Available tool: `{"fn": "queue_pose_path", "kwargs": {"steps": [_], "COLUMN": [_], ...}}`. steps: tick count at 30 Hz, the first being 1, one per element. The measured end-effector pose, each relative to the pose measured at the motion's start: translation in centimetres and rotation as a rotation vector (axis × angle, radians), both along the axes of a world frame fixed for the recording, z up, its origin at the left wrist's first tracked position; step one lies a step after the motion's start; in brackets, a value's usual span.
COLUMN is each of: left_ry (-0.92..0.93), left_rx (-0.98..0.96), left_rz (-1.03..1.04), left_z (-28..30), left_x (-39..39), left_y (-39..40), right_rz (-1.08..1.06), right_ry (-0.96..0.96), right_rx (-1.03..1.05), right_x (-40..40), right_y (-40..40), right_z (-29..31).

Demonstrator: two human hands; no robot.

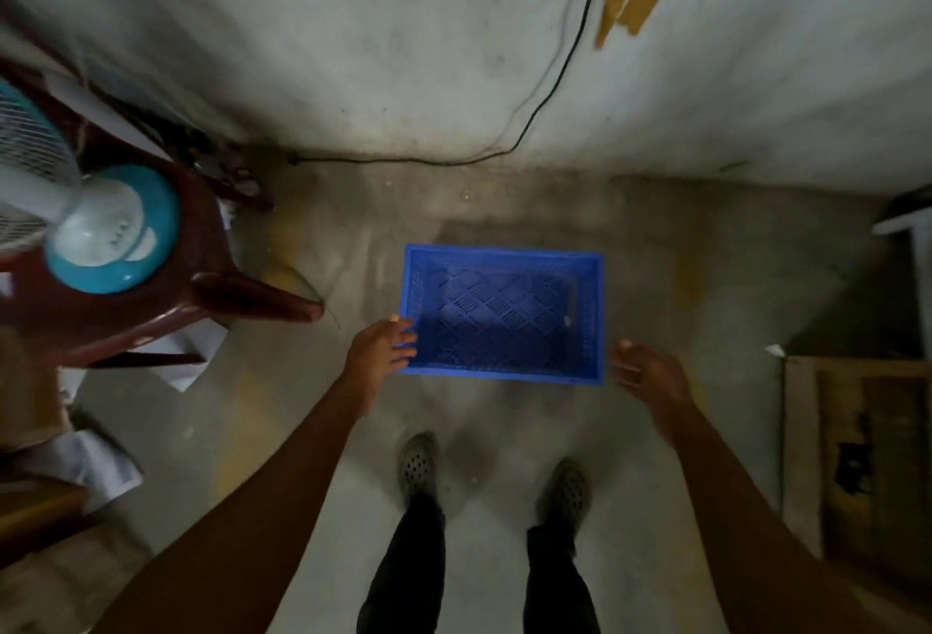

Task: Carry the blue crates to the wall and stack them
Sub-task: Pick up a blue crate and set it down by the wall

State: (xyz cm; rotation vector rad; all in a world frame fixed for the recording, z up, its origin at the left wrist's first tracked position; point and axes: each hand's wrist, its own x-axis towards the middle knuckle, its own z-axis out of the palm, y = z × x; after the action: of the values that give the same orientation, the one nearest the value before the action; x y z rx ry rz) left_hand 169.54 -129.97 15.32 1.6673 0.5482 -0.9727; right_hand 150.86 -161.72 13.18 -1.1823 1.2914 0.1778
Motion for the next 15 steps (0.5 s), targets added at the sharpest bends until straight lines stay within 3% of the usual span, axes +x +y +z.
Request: {"fn": "queue_pose_path", "kwargs": {"steps": [9, 15], "left_ry": [0.008, -0.115], "left_rx": [0.001, -0.032], "left_rz": [0.021, 0.07], "left_z": [18.9, 26.5], "left_x": [-7.4, -10.1], "left_y": [4.7, 8.3], "right_rz": [0.154, 0.231], "right_ry": [0.009, -0.009], "right_rx": [-0.067, -0.089], "right_x": [-3.8, -4.9], "right_y": [4.3, 7.0], "right_z": [21.6, 28.1]}}
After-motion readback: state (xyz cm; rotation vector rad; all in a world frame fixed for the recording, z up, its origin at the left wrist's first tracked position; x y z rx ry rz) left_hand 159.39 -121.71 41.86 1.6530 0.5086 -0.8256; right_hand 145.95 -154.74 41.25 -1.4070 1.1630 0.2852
